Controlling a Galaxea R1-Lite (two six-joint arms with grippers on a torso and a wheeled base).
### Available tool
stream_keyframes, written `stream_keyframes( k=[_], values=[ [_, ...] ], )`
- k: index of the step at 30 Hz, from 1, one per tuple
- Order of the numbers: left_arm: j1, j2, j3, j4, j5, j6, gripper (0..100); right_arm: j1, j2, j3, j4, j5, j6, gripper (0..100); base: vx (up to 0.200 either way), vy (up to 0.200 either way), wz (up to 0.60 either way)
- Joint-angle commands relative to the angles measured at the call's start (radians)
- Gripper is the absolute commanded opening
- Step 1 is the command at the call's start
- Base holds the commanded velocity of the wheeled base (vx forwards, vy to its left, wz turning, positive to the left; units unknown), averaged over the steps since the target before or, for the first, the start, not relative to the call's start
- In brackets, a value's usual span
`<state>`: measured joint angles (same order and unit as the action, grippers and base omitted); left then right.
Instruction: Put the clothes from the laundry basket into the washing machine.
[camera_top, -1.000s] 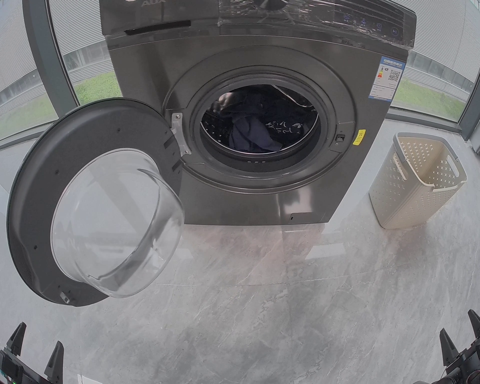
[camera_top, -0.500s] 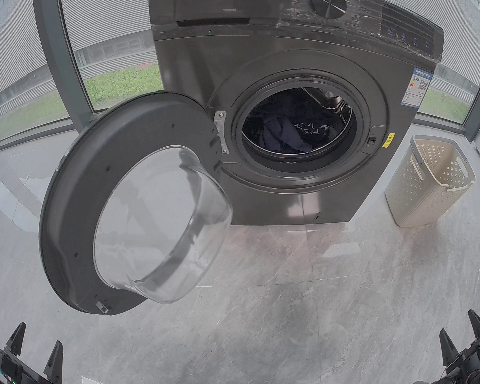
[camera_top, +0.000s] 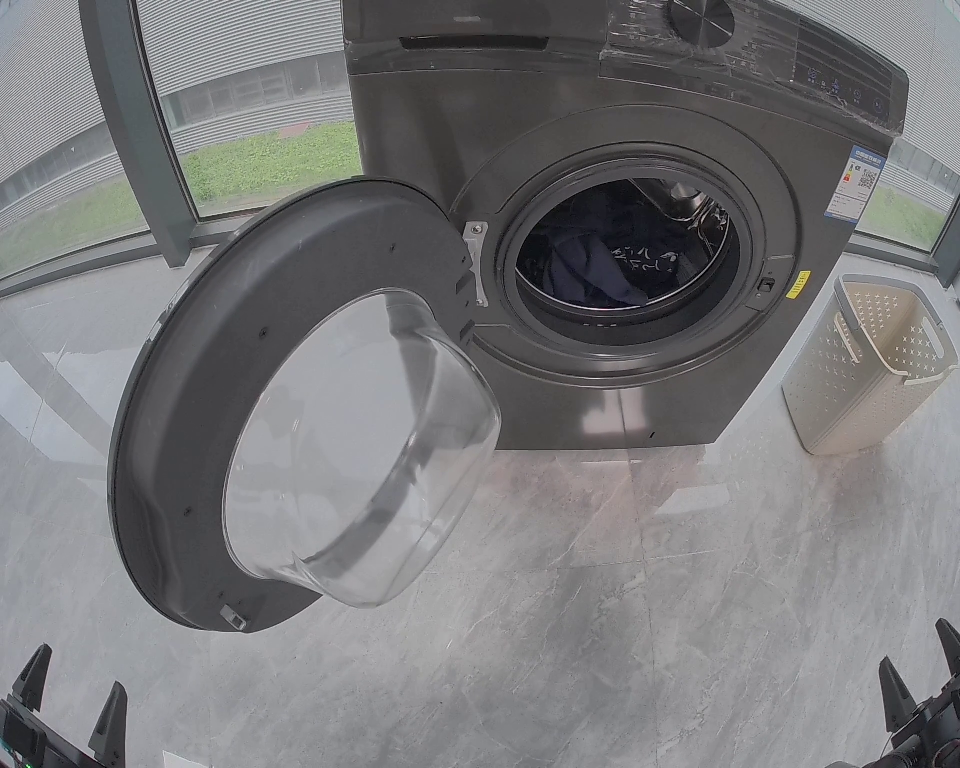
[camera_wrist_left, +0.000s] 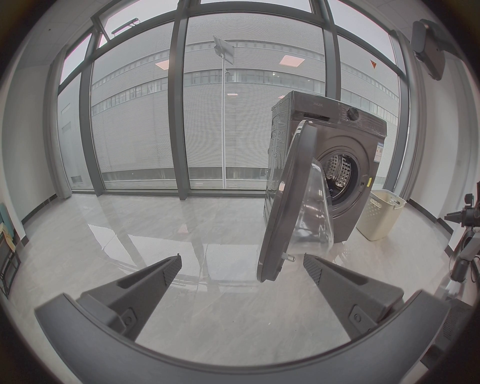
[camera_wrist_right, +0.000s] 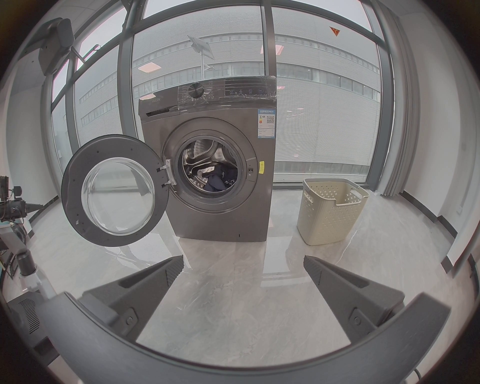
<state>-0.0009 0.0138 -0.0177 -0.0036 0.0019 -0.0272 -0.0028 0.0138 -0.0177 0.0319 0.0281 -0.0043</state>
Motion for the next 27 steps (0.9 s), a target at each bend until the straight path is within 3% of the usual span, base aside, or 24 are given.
stream_keyframes(
  k=[1,10,12,14,16,19,22,23,24,25,27],
  values=[
    [0.001,-0.009,0.018,0.001,0.000,0.010,100,0.000,-0.014,0.007,0.000,0.001,0.000,100,0.000,0.000,0.00],
    [0.005,-0.011,0.018,-0.007,0.003,0.015,100,0.000,-0.014,0.007,0.000,0.001,0.001,100,0.000,0.000,0.00],
    [0.005,-0.012,-0.024,-0.052,0.035,-0.005,100,-0.002,-0.014,0.007,0.000,0.001,0.000,100,0.000,0.000,0.00],
    [0.005,0.002,-0.122,-0.081,0.032,-0.028,100,0.000,-0.014,0.007,0.000,0.001,0.001,100,0.000,0.000,0.00],
    [-0.008,0.075,-0.211,-0.052,-0.028,-0.039,100,-0.002,-0.014,0.007,0.000,0.001,0.004,100,0.000,0.000,0.00],
    [-0.030,0.204,-0.217,-0.026,-0.117,-0.048,100,-0.002,-0.014,0.007,0.000,0.001,0.006,100,0.000,0.000,0.00],
    [-0.054,0.333,-0.208,-0.056,-0.160,-0.053,100,-0.002,-0.014,0.007,0.000,0.001,0.003,100,0.000,0.000,0.00],
    [-0.073,0.402,-0.212,-0.113,-0.184,-0.074,100,0.000,-0.014,0.007,0.000,0.001,0.006,100,0.000,0.000,0.00],
    [-0.074,0.406,-0.214,-0.118,-0.186,-0.077,100,0.000,-0.014,0.007,0.000,0.001,0.006,100,0.000,0.000,0.00],
    [-0.091,0.482,-0.229,-0.180,-0.209,-0.106,100,0.000,-0.014,0.007,0.000,0.001,0.006,100,0.000,0.000,0.00],
    [-0.097,0.583,-0.257,-0.248,-0.215,-0.126,100,0.000,-0.014,0.007,0.000,0.001,0.006,100,0.000,0.000,0.00]
  ],
)
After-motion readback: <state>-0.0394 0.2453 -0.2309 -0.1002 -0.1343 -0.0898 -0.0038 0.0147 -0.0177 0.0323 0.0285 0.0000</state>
